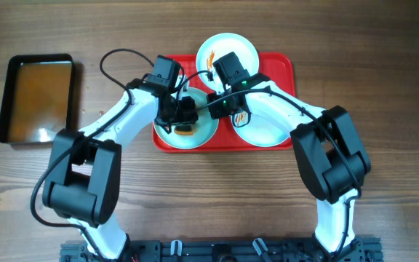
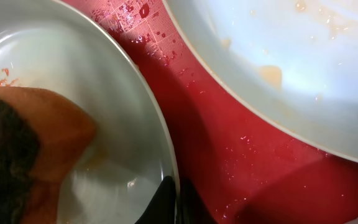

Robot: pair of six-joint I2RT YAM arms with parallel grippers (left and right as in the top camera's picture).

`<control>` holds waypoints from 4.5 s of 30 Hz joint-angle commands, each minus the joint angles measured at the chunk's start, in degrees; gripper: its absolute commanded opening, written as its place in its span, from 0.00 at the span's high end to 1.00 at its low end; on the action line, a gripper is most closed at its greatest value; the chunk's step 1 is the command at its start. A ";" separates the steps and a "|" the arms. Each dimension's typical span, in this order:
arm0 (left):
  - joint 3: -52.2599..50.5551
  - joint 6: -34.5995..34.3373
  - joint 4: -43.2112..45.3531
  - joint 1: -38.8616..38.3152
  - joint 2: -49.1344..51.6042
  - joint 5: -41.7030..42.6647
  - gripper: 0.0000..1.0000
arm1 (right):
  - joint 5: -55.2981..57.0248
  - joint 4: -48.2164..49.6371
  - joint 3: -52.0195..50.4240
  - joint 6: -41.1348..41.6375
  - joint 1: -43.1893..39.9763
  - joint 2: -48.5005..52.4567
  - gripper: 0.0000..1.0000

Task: Clean dirty plates on tray and stack at the side
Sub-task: 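Scrub the lower-left plate with the sponge in the left gripper, then return the sponge with the left gripper to the black tray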

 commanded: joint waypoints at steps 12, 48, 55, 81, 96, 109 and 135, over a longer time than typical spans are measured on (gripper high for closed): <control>-5.11 -0.76 6.25 -0.11 2.38 -1.81 0.75 | -0.33 -1.29 -0.83 -1.40 0.42 2.91 0.96; -3.02 -8.13 4.74 -2.03 1.03 -9.66 0.96 | -0.31 -1.49 -0.83 -1.40 0.42 2.91 0.96; -3.04 -7.82 2.60 -2.03 4.94 -24.94 0.96 | -0.33 -1.53 -0.83 -1.40 0.42 2.91 0.96; -4.13 -12.83 5.88 -3.80 -3.69 -17.62 0.96 | -0.33 -1.53 -0.83 -1.40 0.42 2.91 0.96; -4.13 -12.15 5.22 -3.80 5.27 -42.16 0.96 | -0.33 -1.55 -0.83 -1.40 0.42 2.91 0.96; -4.11 -14.32 1.18 -3.96 -8.61 -24.02 0.96 | -0.33 -1.49 -0.83 -1.38 0.42 2.91 0.96; -9.90 -9.14 0.37 -3.91 -11.02 -48.72 0.96 | -0.35 -1.55 -0.83 -1.40 0.42 2.91 0.96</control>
